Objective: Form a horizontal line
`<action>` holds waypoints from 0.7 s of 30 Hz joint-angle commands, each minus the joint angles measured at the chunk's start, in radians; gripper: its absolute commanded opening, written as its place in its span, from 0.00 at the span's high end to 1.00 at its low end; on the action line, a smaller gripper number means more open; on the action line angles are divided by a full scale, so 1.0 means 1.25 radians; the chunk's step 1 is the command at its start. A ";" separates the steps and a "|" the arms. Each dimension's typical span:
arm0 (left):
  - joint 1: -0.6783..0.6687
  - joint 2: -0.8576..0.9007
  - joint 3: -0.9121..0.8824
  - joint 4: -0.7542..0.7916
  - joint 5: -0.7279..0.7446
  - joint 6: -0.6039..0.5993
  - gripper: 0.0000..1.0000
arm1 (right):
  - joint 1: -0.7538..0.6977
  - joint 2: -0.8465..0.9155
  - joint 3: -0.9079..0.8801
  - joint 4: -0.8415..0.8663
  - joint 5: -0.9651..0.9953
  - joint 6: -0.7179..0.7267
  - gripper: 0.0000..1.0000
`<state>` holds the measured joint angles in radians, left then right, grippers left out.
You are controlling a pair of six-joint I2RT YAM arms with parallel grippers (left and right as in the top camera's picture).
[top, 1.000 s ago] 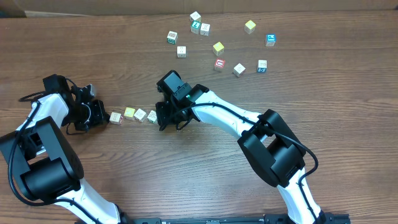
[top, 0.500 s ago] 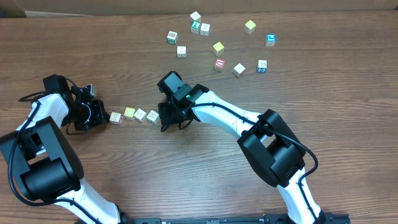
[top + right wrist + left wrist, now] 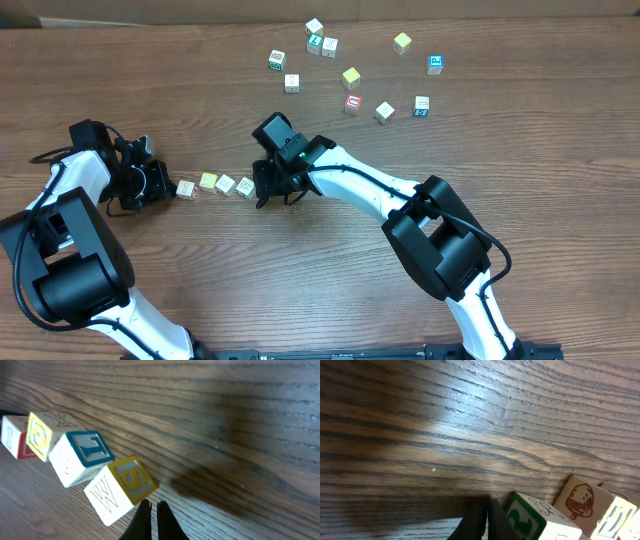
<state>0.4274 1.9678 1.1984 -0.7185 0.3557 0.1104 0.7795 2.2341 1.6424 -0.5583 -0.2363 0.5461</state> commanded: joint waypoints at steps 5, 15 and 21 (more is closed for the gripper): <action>0.019 0.056 -0.039 -0.002 -0.137 -0.005 0.96 | 0.006 0.004 -0.002 0.016 -0.014 0.005 0.96; 0.019 0.056 -0.039 -0.002 -0.137 -0.005 0.96 | 0.011 0.004 -0.002 0.038 -0.046 0.004 0.96; 0.019 0.056 -0.039 0.000 -0.137 -0.005 0.96 | 0.010 0.004 -0.002 0.049 -0.043 0.004 0.96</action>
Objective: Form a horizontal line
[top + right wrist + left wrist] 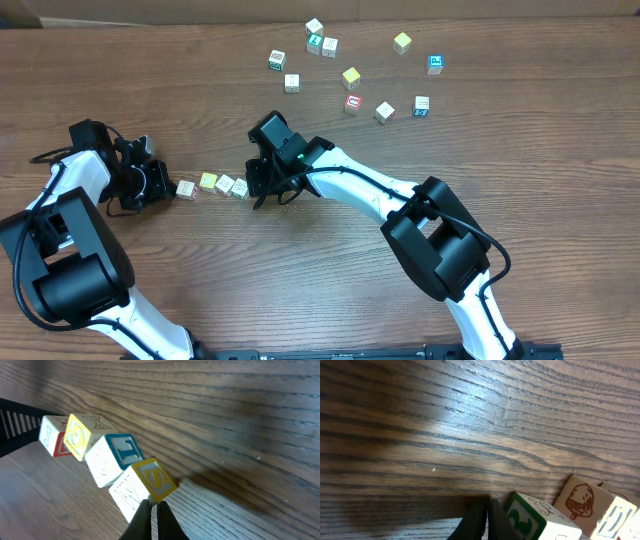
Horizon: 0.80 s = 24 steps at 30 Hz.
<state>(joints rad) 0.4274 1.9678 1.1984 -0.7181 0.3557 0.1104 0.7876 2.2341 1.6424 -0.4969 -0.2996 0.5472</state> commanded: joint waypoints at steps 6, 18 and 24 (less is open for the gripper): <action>0.019 0.056 -0.039 0.013 -0.137 -0.005 0.96 | -0.011 0.000 0.029 -0.088 0.090 0.002 0.96; 0.018 0.056 -0.039 0.056 -0.116 -0.035 0.96 | -0.019 -0.013 0.026 -0.163 -0.029 0.062 0.96; 0.017 0.056 -0.039 0.080 -0.039 -0.035 0.96 | -0.019 -0.013 0.026 -0.142 -0.085 0.093 0.96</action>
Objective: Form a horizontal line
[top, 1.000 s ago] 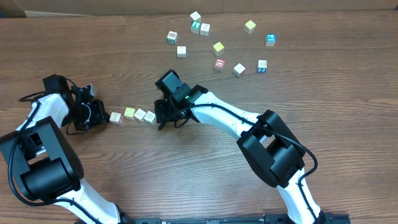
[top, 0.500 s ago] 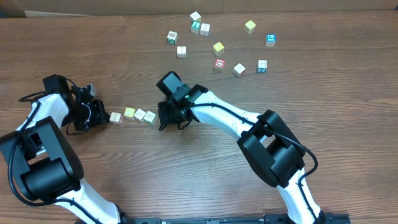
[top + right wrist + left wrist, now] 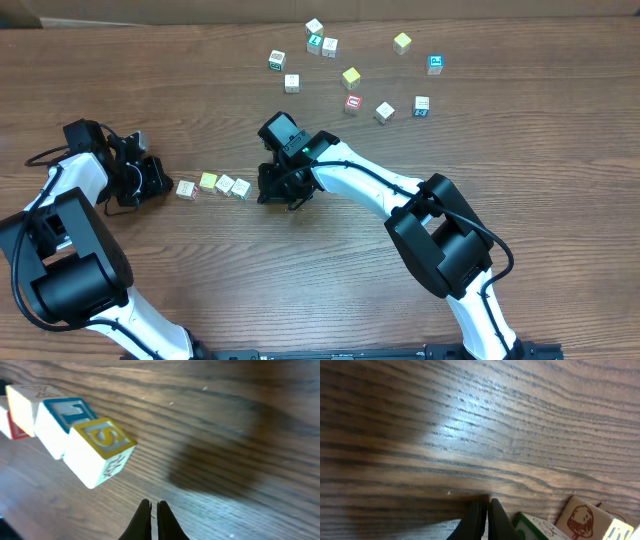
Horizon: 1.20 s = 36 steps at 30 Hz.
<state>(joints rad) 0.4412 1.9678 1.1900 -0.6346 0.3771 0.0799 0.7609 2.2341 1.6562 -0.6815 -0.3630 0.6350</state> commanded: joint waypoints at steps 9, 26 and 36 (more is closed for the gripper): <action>0.006 0.056 -0.033 0.034 -0.057 -0.060 0.96 | 0.002 -0.009 0.015 0.060 -0.061 0.059 0.96; 0.006 0.056 -0.033 0.059 -0.056 -0.109 0.96 | -0.011 -0.012 0.026 -0.028 0.060 0.151 0.96; 0.006 0.056 -0.033 0.049 -0.047 -0.133 0.96 | 0.017 0.030 0.026 0.066 0.049 0.278 0.96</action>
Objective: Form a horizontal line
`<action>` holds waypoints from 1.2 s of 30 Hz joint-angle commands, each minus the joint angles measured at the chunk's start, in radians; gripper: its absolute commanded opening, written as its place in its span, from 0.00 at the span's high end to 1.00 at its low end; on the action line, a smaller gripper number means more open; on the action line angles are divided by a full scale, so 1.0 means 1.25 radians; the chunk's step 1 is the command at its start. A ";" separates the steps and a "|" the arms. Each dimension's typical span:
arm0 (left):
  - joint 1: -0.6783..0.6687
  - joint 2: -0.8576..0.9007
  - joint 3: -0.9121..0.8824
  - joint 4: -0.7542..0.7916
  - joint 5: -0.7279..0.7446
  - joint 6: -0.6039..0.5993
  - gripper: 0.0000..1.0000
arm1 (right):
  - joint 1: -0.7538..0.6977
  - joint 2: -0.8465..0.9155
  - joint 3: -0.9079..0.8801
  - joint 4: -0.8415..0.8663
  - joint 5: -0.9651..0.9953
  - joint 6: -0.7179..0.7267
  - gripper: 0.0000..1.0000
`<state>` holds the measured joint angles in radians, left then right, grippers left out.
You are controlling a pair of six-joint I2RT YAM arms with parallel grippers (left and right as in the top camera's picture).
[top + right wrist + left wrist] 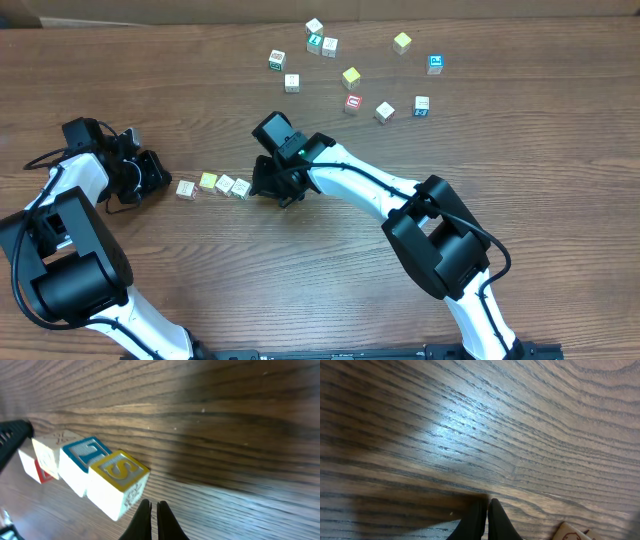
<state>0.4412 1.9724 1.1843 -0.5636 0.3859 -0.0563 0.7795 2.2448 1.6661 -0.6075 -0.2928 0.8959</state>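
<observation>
Four small letter blocks form a short row (213, 185) on the wood table, left of centre. Its right end is a yellow-framed S block (120, 477), then a blue T block (85, 457) and two more beyond. My right gripper (153, 505) is shut and empty, its tips just right of the S block; overhead the right gripper (260, 190) is at the row's right end. My left gripper (486, 504) is shut and empty, low over bare wood. The left gripper (158, 178) sits a little left of the row, apart from it. One block corner (568, 532) shows at the bottom edge.
Several loose blocks lie scattered at the back of the table, among them a yellow one (351, 76), a red one (353, 102) and a blue one (435, 64). Both arms reach in low over the wood table (330, 280).
My right gripper has moved left, back next to the S block. My left gripper has drawn farther from the row; the green-numbered block has left its view.
At first both shut grippers stood at the ends of the four-block row, left at the left end, right by the S block. Then the right was closer against the row. Later both had backed off a little. Now the right is beside the S block again.
</observation>
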 commanded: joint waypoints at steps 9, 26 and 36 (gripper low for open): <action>0.006 0.053 -0.028 -0.050 -0.042 -0.023 0.96 | 0.002 0.045 0.018 0.052 -0.046 0.089 0.96; 0.006 0.053 -0.028 -0.079 -0.042 -0.023 0.95 | 0.003 0.045 0.018 0.121 -0.091 -0.012 0.96; 0.008 0.052 -0.028 -0.091 -0.056 -0.002 0.96 | 0.001 0.045 0.018 0.128 -0.095 -0.093 0.96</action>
<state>0.4416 1.9732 1.1900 -0.6521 0.4053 -0.0757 0.7815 2.2883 1.6665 -0.4538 -0.4042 0.8330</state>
